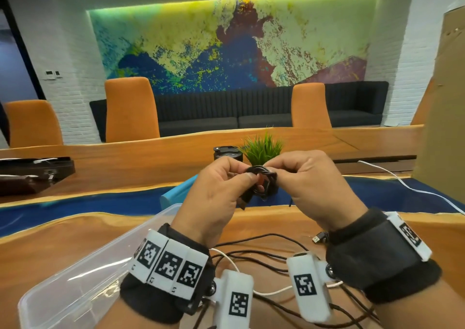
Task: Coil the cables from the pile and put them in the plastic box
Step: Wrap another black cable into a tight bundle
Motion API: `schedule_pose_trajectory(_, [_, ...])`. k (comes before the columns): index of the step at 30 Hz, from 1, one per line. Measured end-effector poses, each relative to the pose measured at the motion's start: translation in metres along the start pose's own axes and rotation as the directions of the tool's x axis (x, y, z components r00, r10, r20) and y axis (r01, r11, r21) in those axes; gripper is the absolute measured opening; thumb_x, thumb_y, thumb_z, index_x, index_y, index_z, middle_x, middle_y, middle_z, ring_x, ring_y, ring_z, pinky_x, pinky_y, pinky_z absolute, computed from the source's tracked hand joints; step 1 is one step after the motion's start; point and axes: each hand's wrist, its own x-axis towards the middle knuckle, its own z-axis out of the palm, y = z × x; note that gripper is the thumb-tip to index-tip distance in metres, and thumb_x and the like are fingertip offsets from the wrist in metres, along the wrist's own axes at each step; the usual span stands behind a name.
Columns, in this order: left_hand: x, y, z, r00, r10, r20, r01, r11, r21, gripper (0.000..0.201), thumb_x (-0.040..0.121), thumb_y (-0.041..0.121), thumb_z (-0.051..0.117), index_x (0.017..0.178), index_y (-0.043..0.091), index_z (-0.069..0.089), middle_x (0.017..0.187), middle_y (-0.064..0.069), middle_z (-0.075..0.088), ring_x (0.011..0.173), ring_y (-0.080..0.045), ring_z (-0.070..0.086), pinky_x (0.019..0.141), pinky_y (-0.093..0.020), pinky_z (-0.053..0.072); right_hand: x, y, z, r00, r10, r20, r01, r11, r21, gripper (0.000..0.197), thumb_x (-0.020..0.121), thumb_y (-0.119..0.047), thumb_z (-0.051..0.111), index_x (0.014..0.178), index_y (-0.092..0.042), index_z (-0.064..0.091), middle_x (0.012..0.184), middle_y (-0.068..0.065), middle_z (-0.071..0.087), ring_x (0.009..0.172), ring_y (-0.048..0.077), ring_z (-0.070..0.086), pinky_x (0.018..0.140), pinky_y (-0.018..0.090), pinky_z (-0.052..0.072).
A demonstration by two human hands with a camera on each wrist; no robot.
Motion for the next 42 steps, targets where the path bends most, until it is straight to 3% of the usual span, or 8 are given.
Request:
schedule_pose_trajectory(5, [0.005, -0.006, -0.002, 0.992, 0.038, -0.123, -0.042, 0.999, -0.026, 0.009, 0.092, 0.005, 0.064, 0.093, 0.014, 0.065, 0.089, -0.012, 0.074, 0.076, -0.012, 0.066, 0.065, -0.023, 0.052, 0.000, 0.001, -0.005, 0.988, 0.109, 0.110, -0.110, 0.994, 0.002, 0.009, 0.086, -0.020, 0.072, 0.089, -0.023, 0.079, 0.086, -0.006, 0.074, 0.086, 0.007, 0.066, 0.080, 0.030, 0.056])
schedule_pose_trajectory(10, [0.007, -0.012, -0.005, 0.965, 0.208, -0.159, -0.157, 0.945, 0.287, 0.047, 0.091, 0.012, 0.069, 0.132, 0.026, 0.051, 0.078, -0.002, 0.073, 0.081, -0.012, 0.071, 0.080, -0.029, 0.054, 0.000, -0.007, -0.002, 0.974, -0.228, 0.014, 0.223, 0.935, -0.275, 0.009, 0.087, -0.022, 0.068, 0.089, -0.028, 0.074, 0.094, -0.016, 0.063, 0.094, 0.003, 0.059, 0.080, 0.022, 0.051])
schedule_pose_trajectory(18, [0.005, -0.005, -0.006, 0.994, -0.057, 0.088, 0.091, 0.882, -0.463, 0.035, 0.093, 0.002, 0.056, 0.127, 0.011, 0.057, 0.089, -0.010, 0.068, 0.074, -0.011, 0.066, 0.063, -0.020, 0.053, 0.001, 0.010, 0.005, 0.933, -0.357, 0.036, 0.352, 0.894, -0.277, 0.002, 0.083, -0.016, 0.072, 0.085, -0.016, 0.071, 0.093, -0.007, 0.064, 0.091, 0.010, 0.061, 0.078, 0.032, 0.054])
schedule_pose_trajectory(21, [0.006, -0.007, -0.005, 0.995, 0.081, 0.064, -0.071, 0.987, -0.141, 0.021, 0.090, 0.003, 0.062, 0.109, 0.010, 0.064, 0.083, -0.007, 0.074, 0.075, -0.012, 0.069, 0.066, -0.019, 0.054, 0.002, 0.009, 0.001, 0.984, -0.035, 0.175, 0.023, 0.997, 0.071, 0.008, 0.074, -0.018, 0.068, 0.069, -0.014, 0.064, 0.092, 0.001, 0.065, 0.089, 0.012, 0.062, 0.084, 0.036, 0.053])
schedule_pose_trajectory(28, [0.007, -0.009, -0.019, 0.923, 0.233, 0.305, -0.376, 0.713, 0.592, 0.011, 0.091, 0.017, 0.069, 0.099, 0.025, 0.068, 0.089, 0.011, 0.071, 0.083, -0.003, 0.066, 0.074, -0.023, 0.054, 0.000, 0.009, 0.006, 0.887, 0.315, 0.338, -0.462, 0.601, 0.652, 0.016, 0.089, -0.019, 0.056, 0.093, -0.006, 0.064, 0.087, 0.012, 0.063, 0.079, 0.023, 0.061, 0.075, 0.041, 0.051])
schedule_pose_trajectory(33, [0.009, -0.009, -0.019, 0.965, 0.195, 0.175, -0.251, 0.879, 0.405, 0.013, 0.094, 0.006, 0.061, 0.096, 0.014, 0.071, 0.080, 0.000, 0.075, 0.079, -0.009, 0.069, 0.072, -0.028, 0.056, 0.001, 0.011, -0.006, 0.952, 0.281, 0.124, -0.302, 0.932, 0.202, 0.018, 0.098, -0.014, 0.053, 0.098, -0.016, 0.071, 0.082, 0.006, 0.067, 0.076, 0.017, 0.061, 0.066, 0.029, 0.049])
schedule_pose_trajectory(38, [0.013, -0.018, -0.023, 0.976, 0.185, 0.113, -0.216, 0.829, 0.515, 0.016, 0.094, 0.013, 0.062, 0.090, 0.025, 0.072, 0.081, 0.005, 0.074, 0.081, -0.010, 0.068, 0.078, -0.037, 0.057, 0.001, 0.001, -0.025, 0.970, 0.140, 0.200, -0.183, 0.958, 0.219, 0.041, 0.077, -0.021, 0.074, 0.117, -0.023, 0.067, 0.098, -0.004, 0.071, 0.090, 0.008, 0.068, 0.076, 0.026, 0.057])
schedule_pose_trajectory(42, [0.010, -0.012, -0.017, 0.981, 0.177, 0.079, -0.194, 0.911, 0.364, 0.016, 0.095, 0.008, 0.060, 0.095, 0.017, 0.073, 0.084, -0.003, 0.075, 0.084, -0.012, 0.069, 0.079, -0.026, 0.056, 0.000, 0.001, -0.012, 0.995, -0.011, 0.095, 0.041, 0.947, -0.317, 0.017, 0.092, -0.018, 0.065, 0.100, -0.029, 0.075, 0.087, -0.019, 0.069, 0.087, -0.003, 0.062, 0.076, 0.012, 0.047])
